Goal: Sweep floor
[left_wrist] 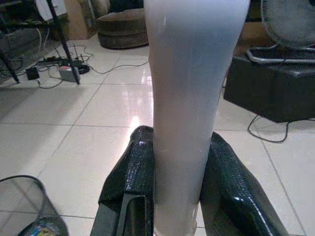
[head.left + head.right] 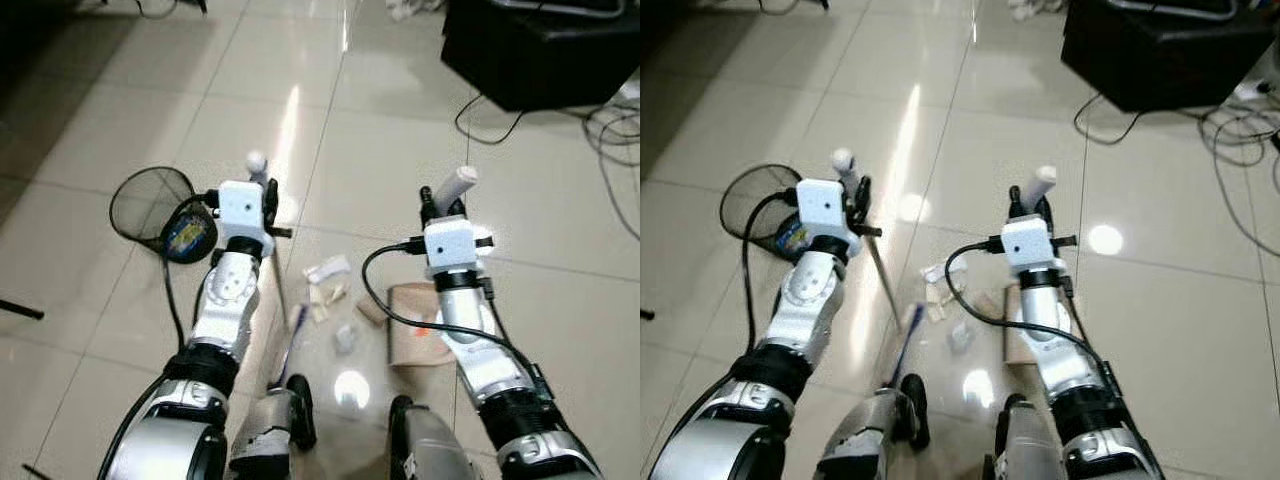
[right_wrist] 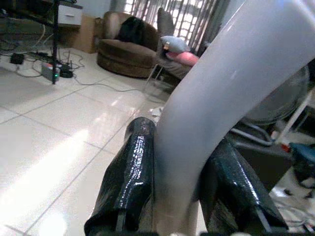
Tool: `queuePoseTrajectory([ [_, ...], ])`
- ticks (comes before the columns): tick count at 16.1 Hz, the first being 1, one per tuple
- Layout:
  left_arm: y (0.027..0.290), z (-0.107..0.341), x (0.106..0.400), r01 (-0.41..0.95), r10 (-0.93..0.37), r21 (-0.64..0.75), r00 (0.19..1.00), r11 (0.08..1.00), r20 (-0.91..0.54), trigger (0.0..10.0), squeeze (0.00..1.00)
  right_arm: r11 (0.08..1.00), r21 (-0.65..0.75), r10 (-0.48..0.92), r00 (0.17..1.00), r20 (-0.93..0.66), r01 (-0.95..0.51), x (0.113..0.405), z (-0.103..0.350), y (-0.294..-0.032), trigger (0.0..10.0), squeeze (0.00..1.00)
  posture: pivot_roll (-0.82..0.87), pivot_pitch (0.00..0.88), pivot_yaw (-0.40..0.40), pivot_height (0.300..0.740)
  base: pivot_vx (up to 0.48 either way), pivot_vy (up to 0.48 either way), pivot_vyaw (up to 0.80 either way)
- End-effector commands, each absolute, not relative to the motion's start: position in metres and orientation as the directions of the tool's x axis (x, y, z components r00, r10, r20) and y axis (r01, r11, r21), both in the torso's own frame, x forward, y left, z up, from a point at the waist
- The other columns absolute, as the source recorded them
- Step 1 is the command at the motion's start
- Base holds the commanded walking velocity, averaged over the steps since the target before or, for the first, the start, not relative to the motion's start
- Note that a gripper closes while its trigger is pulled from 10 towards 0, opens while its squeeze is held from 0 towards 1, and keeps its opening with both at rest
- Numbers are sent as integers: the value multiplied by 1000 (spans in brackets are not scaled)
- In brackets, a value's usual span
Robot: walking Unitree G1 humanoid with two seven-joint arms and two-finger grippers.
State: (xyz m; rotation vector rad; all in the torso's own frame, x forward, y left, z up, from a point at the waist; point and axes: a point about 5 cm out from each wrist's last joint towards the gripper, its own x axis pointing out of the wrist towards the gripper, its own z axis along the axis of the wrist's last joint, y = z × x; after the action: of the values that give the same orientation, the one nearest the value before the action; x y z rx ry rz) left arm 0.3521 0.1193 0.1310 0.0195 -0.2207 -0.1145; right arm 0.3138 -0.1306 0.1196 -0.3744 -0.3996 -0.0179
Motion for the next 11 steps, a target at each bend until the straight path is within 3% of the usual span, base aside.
queuePoseTrajectory([
  [1,120,125,351,92,-92,7,975,996,202,10000,0,935,-350,94,920,380,49,310,116,-125,10000,0,47,372,107,740,0,0,0],
  [4,110,129,353,113,-103,-36,972,993,212,10000,0,930,-363,201,907,371,-57,307,111,-108,10000,0,40,375,99,740,0,0,0],
  [11,111,129,355,133,-125,-23,970,991,207,10000,0,913,-375,296,892,341,-160,301,101,-94,10000,0,43,367,53,740,0,0,0],
])
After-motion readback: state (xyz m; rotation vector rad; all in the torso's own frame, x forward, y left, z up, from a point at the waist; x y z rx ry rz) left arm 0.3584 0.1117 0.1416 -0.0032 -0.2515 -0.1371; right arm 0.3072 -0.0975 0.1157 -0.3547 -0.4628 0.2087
